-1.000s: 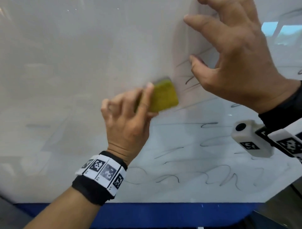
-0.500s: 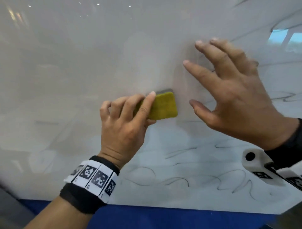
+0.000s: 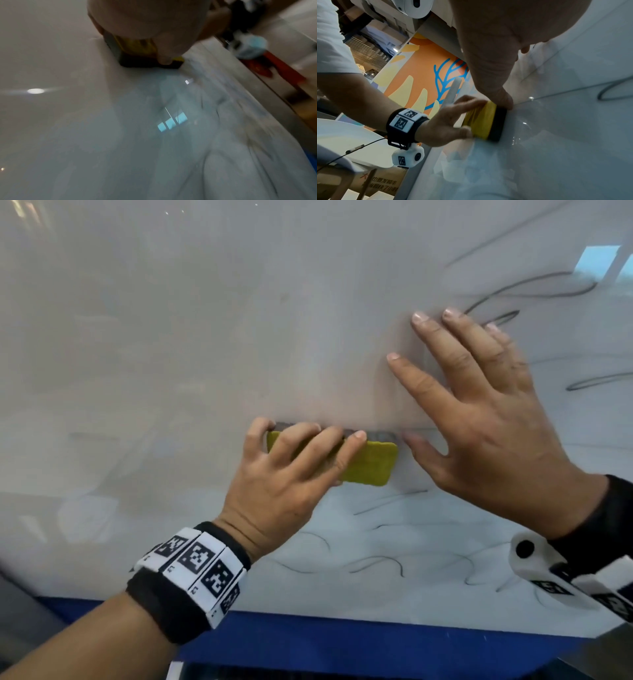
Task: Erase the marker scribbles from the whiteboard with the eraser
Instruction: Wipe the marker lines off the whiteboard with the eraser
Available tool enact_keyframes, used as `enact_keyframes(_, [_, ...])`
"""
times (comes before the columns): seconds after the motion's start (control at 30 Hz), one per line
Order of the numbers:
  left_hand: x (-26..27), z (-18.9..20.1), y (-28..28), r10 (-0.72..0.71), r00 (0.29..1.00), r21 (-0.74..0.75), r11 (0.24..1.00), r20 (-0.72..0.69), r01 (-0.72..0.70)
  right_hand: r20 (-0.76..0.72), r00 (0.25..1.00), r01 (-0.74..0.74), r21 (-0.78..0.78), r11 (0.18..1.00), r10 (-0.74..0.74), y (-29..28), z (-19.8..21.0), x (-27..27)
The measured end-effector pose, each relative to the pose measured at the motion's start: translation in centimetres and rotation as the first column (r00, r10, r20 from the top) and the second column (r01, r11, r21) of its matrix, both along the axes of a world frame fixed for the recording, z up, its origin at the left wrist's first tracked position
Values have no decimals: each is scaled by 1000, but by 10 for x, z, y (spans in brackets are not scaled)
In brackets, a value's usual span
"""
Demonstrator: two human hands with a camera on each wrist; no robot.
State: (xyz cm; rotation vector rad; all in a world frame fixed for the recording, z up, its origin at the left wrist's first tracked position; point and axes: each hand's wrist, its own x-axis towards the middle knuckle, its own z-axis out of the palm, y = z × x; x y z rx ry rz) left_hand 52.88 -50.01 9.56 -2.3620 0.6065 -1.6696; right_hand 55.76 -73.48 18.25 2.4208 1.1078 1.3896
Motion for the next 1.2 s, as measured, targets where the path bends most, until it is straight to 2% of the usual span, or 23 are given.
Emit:
enact_keyframes(0.03, [-1,-2,5,11,1000,5,1000,0,-11,-4,1000,0,6,1000,0,0,-1,0])
enact_keyframes(0.1, [1,-3,11,59,998,-193,980,29,-52,-12,1000,8,12,1000,-8,1,-2,1])
enact_keyframes(0.17, [1,-2,11,104,993,-440,896,56,-69,-23,1000,16,19,1000,-16,2,-2,0])
enact_keyframes(0.23, [1,-9,2,110,992,-536,842,59,-62,-35,999,18,21,1000,-17,1,-3,0])
enact_keyframes(0.3, [1,-30,-11,84,996,-427,902,38,-60,-48,999,10,18,1000,-9,1,-3,0])
enact_keyframes(0.37, [0,-59,-15,65,998,-179,982,4,-63,-54,999,4,20,1000,-3,2,-6,0])
enact_keyframes(0.4, [0,-68,-11,60,998,-93,994,-3,-60,-53,999,2,25,1000,0,2,-8,0])
enact_keyframes(0.43, [0,-70,-6,57,998,-68,996,-1,-57,-51,999,0,29,1000,1,2,-9,0])
enact_keyframes(0.5, [0,-65,1,83,996,-179,981,21,-78,-58,998,-1,19,1000,2,2,-12,0])
enact_keyframes(0.57, [-1,-53,5,117,992,-405,910,49,-87,-78,997,1,25,1000,1,2,-13,0])
enact_keyframes(0.63, [1,-53,2,130,990,-548,832,51,-81,-89,996,3,40,999,0,2,-17,0])
enact_keyframes(0.67, [1,-59,-3,127,991,-551,830,42,-83,-94,996,-3,39,999,7,3,-19,0])
enact_keyframes(0.7, [1,-71,-6,115,993,-504,859,27,-86,-101,995,-10,40,999,14,4,-22,-1])
enact_keyframes(0.8, [-2,-125,-7,85,996,-165,982,-32,-89,-114,993,-12,32,999,16,6,-30,-4])
enact_keyframes(0.87, [-3,-138,4,75,997,-22,997,-31,-76,-121,993,-11,35,999,15,6,-35,-4])
enact_keyframes(0.93, [-3,-131,10,88,996,-81,993,6,-87,-168,986,-10,54,998,19,8,-38,-3])
enact_keyframes(1.0, [-4,-116,14,123,992,-293,950,35,-107,-232,973,2,81,997,17,9,-38,-3])
enact_keyframes(1.07, [-3,-113,12,155,987,-468,875,34,-121,-258,966,22,94,995,3,9,-41,-4])
enact_keyframes(1.13, [-4,-127,7,157,988,-487,864,12,-131,-257,966,13,89,996,10,11,-47,-5])
enact_keyframes(1.2, [-4,-152,6,132,991,-345,930,-2,-125,-244,969,-15,81,997,34,15,-57,-4])
